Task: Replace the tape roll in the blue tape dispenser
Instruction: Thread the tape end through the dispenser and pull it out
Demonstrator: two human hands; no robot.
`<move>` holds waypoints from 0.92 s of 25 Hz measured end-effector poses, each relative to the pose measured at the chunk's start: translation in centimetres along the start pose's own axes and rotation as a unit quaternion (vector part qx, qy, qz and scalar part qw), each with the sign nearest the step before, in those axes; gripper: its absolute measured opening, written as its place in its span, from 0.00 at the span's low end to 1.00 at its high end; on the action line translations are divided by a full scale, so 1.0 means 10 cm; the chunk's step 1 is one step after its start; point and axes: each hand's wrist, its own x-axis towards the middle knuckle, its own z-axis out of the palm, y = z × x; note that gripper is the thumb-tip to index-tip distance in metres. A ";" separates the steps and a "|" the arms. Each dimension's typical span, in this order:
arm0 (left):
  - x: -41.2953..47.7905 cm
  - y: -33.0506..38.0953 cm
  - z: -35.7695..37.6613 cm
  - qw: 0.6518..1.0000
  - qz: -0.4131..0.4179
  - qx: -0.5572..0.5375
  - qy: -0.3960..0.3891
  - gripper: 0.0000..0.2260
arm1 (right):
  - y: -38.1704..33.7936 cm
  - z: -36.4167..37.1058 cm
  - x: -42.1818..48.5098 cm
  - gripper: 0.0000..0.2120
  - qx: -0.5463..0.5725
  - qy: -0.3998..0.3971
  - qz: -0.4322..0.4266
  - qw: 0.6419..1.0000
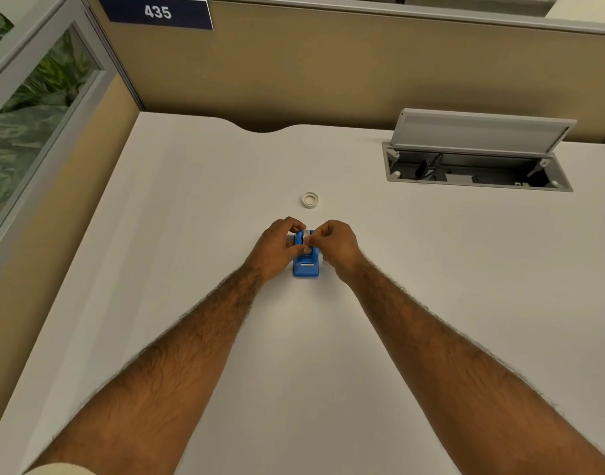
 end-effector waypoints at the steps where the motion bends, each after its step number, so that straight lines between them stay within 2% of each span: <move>1: 0.00 0.01 0.00 1.000 -0.003 0.005 -0.001 0.19 | 0.00 0.00 0.00 0.08 -0.003 0.001 -0.014 1.000; 4: 0.01 0.04 0.01 1.000 -0.012 0.000 -0.003 0.20 | 0.00 0.00 0.00 0.15 -0.069 -0.017 -0.080 0.994; 8: -0.01 0.06 0.00 1.000 -0.017 0.005 0.003 0.19 | 0.04 -0.02 0.01 0.17 -0.216 -0.017 -0.150 0.965; 12: -0.03 0.07 0.00 1.000 -0.005 0.021 0.001 0.21 | 0.09 -0.07 -0.07 0.17 -0.291 -0.005 -0.210 0.933; 16: -0.01 0.06 0.01 1.000 -0.007 0.023 -0.001 0.21 | 0.05 -0.10 -0.09 0.15 -0.322 0.009 -0.242 0.915; 23: -0.01 0.03 0.04 0.999 -0.013 0.030 0.005 0.21 | -0.04 -0.04 -0.02 0.13 -0.295 0.004 -0.208 0.932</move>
